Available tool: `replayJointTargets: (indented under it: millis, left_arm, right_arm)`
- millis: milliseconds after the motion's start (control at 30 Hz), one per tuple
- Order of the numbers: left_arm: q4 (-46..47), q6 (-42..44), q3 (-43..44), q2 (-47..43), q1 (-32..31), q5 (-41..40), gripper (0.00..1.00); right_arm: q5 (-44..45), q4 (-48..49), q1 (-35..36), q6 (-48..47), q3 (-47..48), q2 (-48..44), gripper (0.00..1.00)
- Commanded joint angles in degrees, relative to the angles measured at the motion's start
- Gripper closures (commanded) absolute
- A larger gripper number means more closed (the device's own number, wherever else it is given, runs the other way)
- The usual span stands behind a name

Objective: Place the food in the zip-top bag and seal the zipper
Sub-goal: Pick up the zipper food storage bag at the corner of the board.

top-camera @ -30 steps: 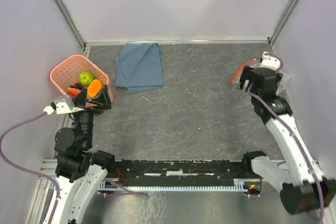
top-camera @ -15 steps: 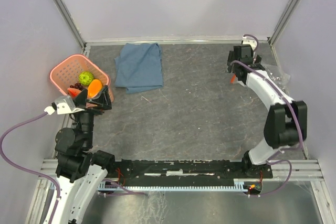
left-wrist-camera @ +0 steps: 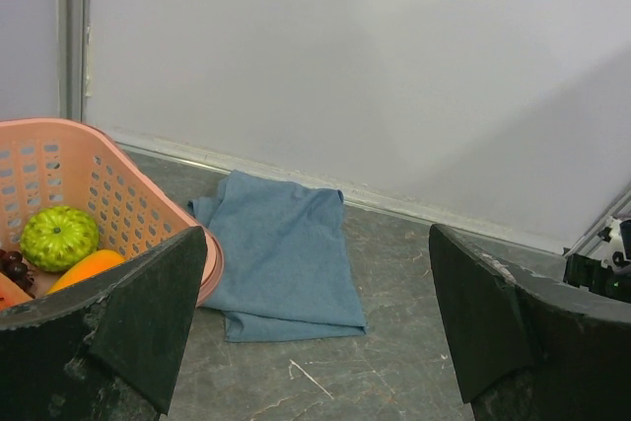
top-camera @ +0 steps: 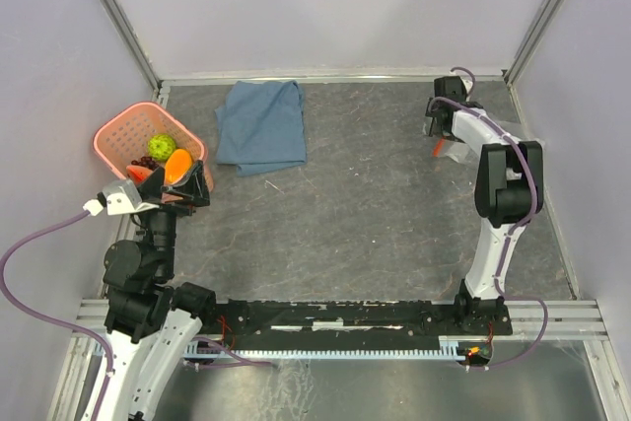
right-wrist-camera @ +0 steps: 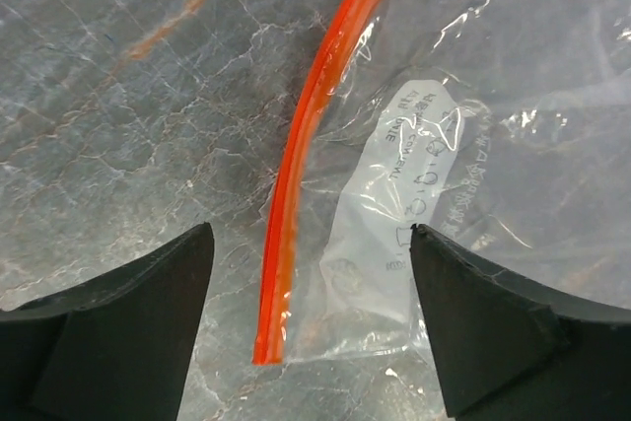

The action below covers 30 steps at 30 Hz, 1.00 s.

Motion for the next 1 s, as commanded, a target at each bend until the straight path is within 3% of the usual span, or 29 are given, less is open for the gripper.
replayJointTargets:
  millis: [0, 567, 967]
  left_arm:
    - [2.1, 0.5, 0.2, -0.4, -0.2, -0.3, 0.00]
    - [2.3, 0.4, 0.0, 0.2, -0.2, 0.5, 0.01]
    - [2.3, 0.1, 0.2, 0.4, -0.2, 1.2, 0.00]
  right_arm:
    - [-3.7, -2.9, -1.3, 1.5, 4.1, 3.1, 0.15]
    - [-5.0, -5.6, -2.5, 0.8, 3.9, 6.9, 0.47]
    - [-7.8, -3.8, -2.4, -0.5, -2.9, -0.1, 0.95]
